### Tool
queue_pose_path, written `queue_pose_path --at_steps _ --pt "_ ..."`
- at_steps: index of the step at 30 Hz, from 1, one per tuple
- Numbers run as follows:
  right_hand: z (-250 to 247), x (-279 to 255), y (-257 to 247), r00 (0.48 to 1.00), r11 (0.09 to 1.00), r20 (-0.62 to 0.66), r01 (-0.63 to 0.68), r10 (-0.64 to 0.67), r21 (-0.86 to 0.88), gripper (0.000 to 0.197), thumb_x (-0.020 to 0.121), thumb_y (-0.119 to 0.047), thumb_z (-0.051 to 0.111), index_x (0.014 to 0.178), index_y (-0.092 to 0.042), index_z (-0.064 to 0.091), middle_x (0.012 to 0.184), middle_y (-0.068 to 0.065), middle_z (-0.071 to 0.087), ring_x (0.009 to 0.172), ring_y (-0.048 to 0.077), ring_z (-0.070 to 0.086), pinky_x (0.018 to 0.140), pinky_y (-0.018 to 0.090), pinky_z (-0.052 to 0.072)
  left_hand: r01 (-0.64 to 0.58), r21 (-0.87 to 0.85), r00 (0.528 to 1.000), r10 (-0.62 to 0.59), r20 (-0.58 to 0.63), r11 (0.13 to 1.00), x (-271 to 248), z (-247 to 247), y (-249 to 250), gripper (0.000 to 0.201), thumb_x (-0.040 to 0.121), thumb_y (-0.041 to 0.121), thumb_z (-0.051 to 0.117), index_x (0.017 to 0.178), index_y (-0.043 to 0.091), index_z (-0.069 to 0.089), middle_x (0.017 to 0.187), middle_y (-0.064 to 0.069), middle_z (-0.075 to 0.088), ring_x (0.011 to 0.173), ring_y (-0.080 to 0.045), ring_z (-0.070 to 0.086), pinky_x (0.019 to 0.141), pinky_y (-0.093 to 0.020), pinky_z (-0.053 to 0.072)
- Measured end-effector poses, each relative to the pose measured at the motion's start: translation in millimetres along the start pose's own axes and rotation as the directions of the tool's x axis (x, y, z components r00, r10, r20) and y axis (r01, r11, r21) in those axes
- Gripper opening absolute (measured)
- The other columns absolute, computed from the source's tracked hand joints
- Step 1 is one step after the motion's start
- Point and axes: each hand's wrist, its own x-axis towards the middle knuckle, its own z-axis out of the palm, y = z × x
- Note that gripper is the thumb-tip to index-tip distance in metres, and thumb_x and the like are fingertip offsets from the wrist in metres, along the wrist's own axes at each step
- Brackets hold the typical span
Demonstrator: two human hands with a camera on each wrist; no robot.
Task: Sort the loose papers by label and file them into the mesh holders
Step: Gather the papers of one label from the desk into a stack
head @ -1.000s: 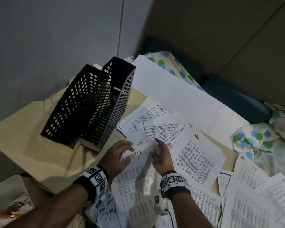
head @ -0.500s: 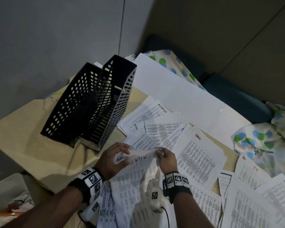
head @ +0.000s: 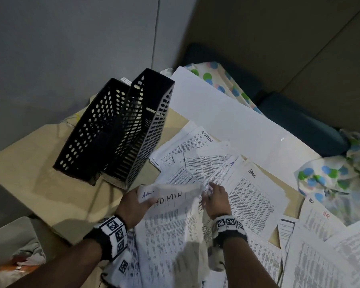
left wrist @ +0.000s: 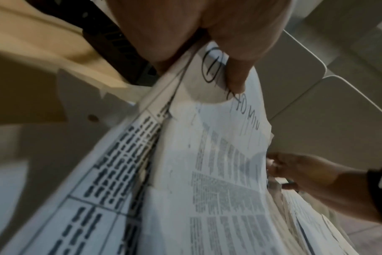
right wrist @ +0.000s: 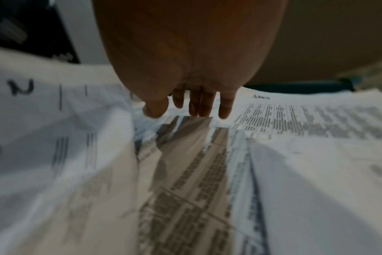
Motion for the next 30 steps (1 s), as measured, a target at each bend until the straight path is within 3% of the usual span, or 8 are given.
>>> queue_pose_path --at_steps 4,8,11,14,19,25,28,30 --pt "3.1 -2.7 -0.2 0.997 0.982 0.077 0.01 0.005 -0.188 0.058 0.086 -0.028 0.06 0.139 -0.018 0.039 0.135 0.006 0.049 0.121 0.026 0.05 0.098 0.041 0.046 0.076 -0.021 0.997 -0.076 0.024 0.997 -1.8 -2.2 -6.1 0.026 0.077 0.02 0.075 0.089 0.035 0.058 0.089 0.007 0.066 0.084 -0.011 0.063 0.078 -0.032 0.053" --pt "2.1 -4.4 -16.2 0.995 0.988 -0.058 0.07 -0.078 -0.141 0.016 0.09 -0.025 0.047 0.099 -0.023 0.06 0.098 0.004 0.069 0.086 0.028 0.066 0.075 0.037 0.055 0.126 -0.004 0.99 -0.125 0.06 0.992 -3.0 -2.1 -20.5 0.039 0.076 0.026 0.076 0.11 0.019 0.058 0.099 0.001 0.07 0.092 -0.016 0.066 0.084 -0.034 0.054" --pt "-16.1 -6.3 -24.2 0.977 0.99 -0.172 0.114 -0.126 -0.082 0.016 0.091 -0.027 0.049 0.083 -0.019 0.059 0.079 0.003 0.067 0.073 0.028 0.064 0.066 0.035 0.053 0.178 -0.029 0.982 -0.175 0.075 0.984 -2.7 -2.3 -22.1 0.035 0.077 0.026 0.075 0.109 0.017 0.065 0.095 0.003 0.073 0.089 -0.013 0.068 0.086 -0.037 0.055" --pt "-53.0 -2.6 -27.2 0.945 0.99 -0.326 0.01 0.036 0.138 0.014 0.095 -0.02 0.049 0.093 -0.012 0.06 0.079 0.002 0.061 0.075 0.025 0.06 0.069 0.033 0.05 0.223 0.014 0.974 -0.223 0.037 0.975 3.2 -5.7 -24.2 0.03 0.076 0.03 0.075 0.102 0.018 0.065 0.09 0.002 0.071 0.084 -0.016 0.067 0.079 -0.027 0.051" --pt "-102.8 1.0 -4.9 0.778 0.857 -0.486 -0.126 0.398 0.499 0.02 0.091 -0.01 0.052 0.108 -0.005 0.063 0.104 0.019 0.068 0.097 0.035 0.063 0.084 0.035 0.047 0.284 -0.031 0.956 -0.286 -0.063 0.958 20.5 -6.2 -33.9 0.042 0.074 0.035 0.076 0.106 0.01 0.065 0.102 -0.007 0.072 0.092 -0.027 0.067 0.089 -0.044 0.054" --pt "-66.5 -18.7 58.3 0.787 0.742 -0.185 -0.434 0.588 0.512 0.047 0.078 -0.016 0.062 0.123 -0.003 0.056 0.112 0.02 0.066 0.093 0.032 0.062 0.078 0.032 0.049 0.362 0.02 0.928 -0.358 -0.104 0.932 23.3 -0.8 -32.9 0.062 0.073 0.052 0.07 0.115 0.008 0.056 0.115 -0.011 0.064 0.105 -0.033 0.061 0.092 -0.044 0.051" --pt "-34.2 -23.8 85.1 0.821 0.793 0.2 -0.569 0.534 0.218 0.053 0.074 -0.015 0.067 0.124 -0.003 0.053 0.118 0.017 0.062 0.094 0.025 0.061 0.066 0.021 0.055 0.362 0.05 0.932 -0.359 -0.05 0.931 19.2 2.9 -25.7 0.058 0.079 0.045 0.068 0.123 0.011 0.051 0.121 -0.009 0.06 0.112 -0.033 0.058 0.095 -0.04 0.047" --pt "-28.6 -22.7 86.6 0.775 0.822 0.333 -0.57 0.537 0.0 0.068 0.061 -0.018 0.074 0.123 0.001 0.052 0.114 0.015 0.065 0.095 0.027 0.066 0.075 0.033 0.059 0.328 0.116 0.944 -0.328 -0.018 0.938 18.5 4.9 -25.7 0.057 0.082 0.042 0.065 0.128 0.013 0.048 0.128 -0.01 0.059 0.116 -0.031 0.056 0.099 -0.039 0.045"
